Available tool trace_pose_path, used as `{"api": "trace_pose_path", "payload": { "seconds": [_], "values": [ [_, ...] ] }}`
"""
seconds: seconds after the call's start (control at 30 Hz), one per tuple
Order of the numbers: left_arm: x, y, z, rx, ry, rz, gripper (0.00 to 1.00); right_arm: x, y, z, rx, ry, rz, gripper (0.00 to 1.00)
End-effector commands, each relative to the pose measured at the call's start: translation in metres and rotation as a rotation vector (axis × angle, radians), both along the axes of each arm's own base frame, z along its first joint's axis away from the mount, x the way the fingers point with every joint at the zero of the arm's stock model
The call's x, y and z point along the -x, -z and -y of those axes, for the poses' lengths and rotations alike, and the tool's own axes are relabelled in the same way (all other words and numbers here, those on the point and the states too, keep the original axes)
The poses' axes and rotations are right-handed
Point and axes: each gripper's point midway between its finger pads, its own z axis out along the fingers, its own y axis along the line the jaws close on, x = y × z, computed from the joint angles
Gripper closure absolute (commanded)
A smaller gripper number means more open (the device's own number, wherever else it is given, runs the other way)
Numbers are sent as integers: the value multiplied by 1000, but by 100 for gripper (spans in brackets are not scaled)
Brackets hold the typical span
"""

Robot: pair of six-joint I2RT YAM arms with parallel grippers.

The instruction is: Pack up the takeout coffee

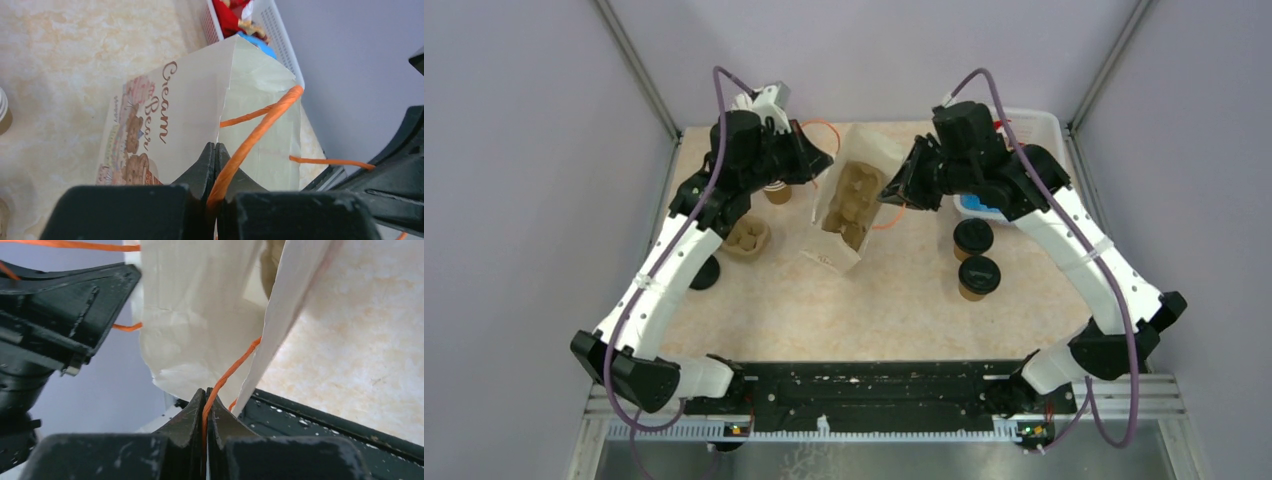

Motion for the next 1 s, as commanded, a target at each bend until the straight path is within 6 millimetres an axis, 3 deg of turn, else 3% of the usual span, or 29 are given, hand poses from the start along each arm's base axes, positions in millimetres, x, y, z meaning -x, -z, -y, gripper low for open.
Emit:
{"api": "trace_pose_path", "payload": {
  "seconds": [0.0, 0.17, 0.27, 0.3, 0.37, 0.47, 0.5, 0.53, 0.57, 0.6, 0.7, 0.77, 0.87, 0.97],
  "values": [
    [3, -67, -8, 72, -58, 79, 100, 11, -83, 6, -136, -29, 186, 100],
    [11, -96, -16, 104, -112, 6, 100, 18, -133, 10, -298, -14, 172, 100],
    [10, -90, -13, 146, -143, -81, 100, 11, -123, 24, -310, 46, 101, 100],
    [7, -79, -10, 151, -147, -119, 100, 4, -110, 33, -300, 85, 73, 100],
    [1, -33, -6, 138, -154, -206, 100, -18, -68, 57, -251, 188, 50, 100],
    [-12, 80, -12, 92, -161, -372, 100, -52, 26, 76, -119, 237, 23, 100],
    [-13, 99, -9, 132, -114, -406, 100, -56, 51, 79, -63, 219, -6, 100],
    [-16, 107, -6, 163, -81, -426, 100, -57, 58, 76, -31, 170, -11, 100],
    [-18, 99, -2, 178, -40, -418, 100, -57, 50, 72, -12, 109, 12, 100],
    [-20, 81, 3, 168, 13, -368, 100, -58, 26, 67, -2, 66, 76, 100],
    [-20, -4, 12, 167, 119, -165, 100, -53, -50, 64, -8, 5, 239, 100],
    [-13, -52, 12, 204, 143, -39, 100, -43, -80, 63, -33, -29, 283, 100],
    [0, -86, 7, 255, 149, 110, 100, -34, -86, 52, -90, -113, 346, 100],
    [6, -80, 3, 292, 141, 192, 100, -30, -81, 42, -171, -175, 438, 100]
  ]
}}
